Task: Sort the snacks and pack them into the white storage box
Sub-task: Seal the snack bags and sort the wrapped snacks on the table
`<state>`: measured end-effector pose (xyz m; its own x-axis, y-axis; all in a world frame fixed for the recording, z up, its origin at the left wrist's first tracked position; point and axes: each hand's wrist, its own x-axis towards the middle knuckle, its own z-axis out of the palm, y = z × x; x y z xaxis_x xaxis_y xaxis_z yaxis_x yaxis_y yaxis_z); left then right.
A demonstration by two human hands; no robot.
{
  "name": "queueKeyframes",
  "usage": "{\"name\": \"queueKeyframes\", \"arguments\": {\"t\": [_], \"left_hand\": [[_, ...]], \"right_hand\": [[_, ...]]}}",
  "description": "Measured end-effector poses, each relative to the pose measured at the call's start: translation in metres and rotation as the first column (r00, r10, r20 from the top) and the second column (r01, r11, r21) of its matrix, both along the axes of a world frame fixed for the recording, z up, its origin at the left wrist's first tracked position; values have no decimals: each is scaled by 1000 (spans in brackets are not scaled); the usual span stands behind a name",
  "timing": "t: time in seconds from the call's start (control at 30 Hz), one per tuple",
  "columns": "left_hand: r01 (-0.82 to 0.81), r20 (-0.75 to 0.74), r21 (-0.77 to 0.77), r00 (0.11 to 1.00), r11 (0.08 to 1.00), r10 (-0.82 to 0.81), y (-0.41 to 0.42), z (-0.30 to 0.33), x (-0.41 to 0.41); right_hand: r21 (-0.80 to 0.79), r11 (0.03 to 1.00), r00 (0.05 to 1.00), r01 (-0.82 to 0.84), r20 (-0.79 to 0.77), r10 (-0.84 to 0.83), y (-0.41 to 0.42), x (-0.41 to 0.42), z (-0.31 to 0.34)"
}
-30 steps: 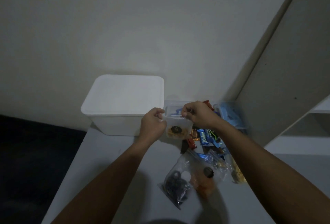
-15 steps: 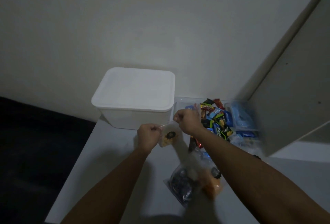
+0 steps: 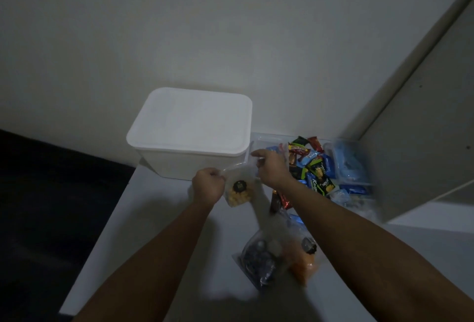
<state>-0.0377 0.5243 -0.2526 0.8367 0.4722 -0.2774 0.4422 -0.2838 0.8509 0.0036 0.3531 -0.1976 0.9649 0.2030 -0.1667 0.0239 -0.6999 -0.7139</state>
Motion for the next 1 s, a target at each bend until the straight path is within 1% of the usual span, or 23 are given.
{"name": "queueKeyframes", "arguments": {"t": [0.03, 0.1, 0.17, 0.2, 0.23, 0.3, 0.33, 0.4, 0.47, 0.53, 0.57, 0.6, 0.67, 0.73, 0.8, 0.9, 1.0], "left_hand": [[-10, -8, 30, 1000, 999, 11, -1, 5, -2], [-52, -8, 100, 999, 994, 53, -5, 12, -10], [-77, -28, 163, 996, 984, 82, -11, 15, -19], [-51, -59, 173, 996, 984, 62, -15, 17, -24], [5, -109, 154, 994, 988, 12, -20, 18, -28], [168, -262, 32, 953, 985, -154, -35, 18, -39], [238, -326, -50, 914, 970, -241, -42, 16, -44], [362, -428, -144, 817, 921, -388, -56, 10, -54], [468, -482, -236, 705, 852, -521, -69, 4, -63], [502, -479, -357, 625, 788, -616, -80, 2, -73], [509, -472, -381, 611, 772, -636, -83, 0, -76], [512, -465, -379, 615, 771, -637, -85, -3, -77], [508, -449, -364, 639, 781, -625, -89, -1, -80], [485, -425, -382, 664, 787, -615, -90, 3, -78], [440, -389, -399, 713, 804, -583, -90, 13, -76], [358, -306, -454, 798, 816, -520, -88, 28, -71], [315, -234, -519, 842, 794, -486, -81, 42, -66]], "right_hand": [[25, 999, 1000, 25, 10, -25, -4, 1, -2], [14, 998, 997, 65, 35, -66, -15, 0, -4], [-82, 995, 998, 56, -18, -58, -31, -7, -6], [-154, 988, 996, 25, -79, -37, -39, -12, -7], [-220, 975, 988, -18, -151, -16, -49, -15, -12], [-349, 931, 963, -110, -268, 13, -64, -26, -24], [-411, 899, 956, -152, -292, 28, -69, -32, -29], [-507, 834, 944, -218, -327, 48, -78, -41, -47], [-545, 802, 932, -243, -359, 38, -87, -50, -62], [-525, 819, 929, -232, -370, 26, -94, -59, -65], [-514, 828, 931, -223, -363, 26, -97, -63, -64], [-502, 838, 936, -213, -350, 28, -98, -67, -58], [-448, 873, 941, -191, -337, 32, -99, -71, -50], [-290, 947, 915, -142, -403, 13, -98, -72, -38], [-121, 988, 882, -93, -471, 25, -95, -73, -23], [72, 995, 866, -67, -491, 93, -85, -72, 1], [205, 978, 862, -34, -489, 133, -75, -72, 16]]}}
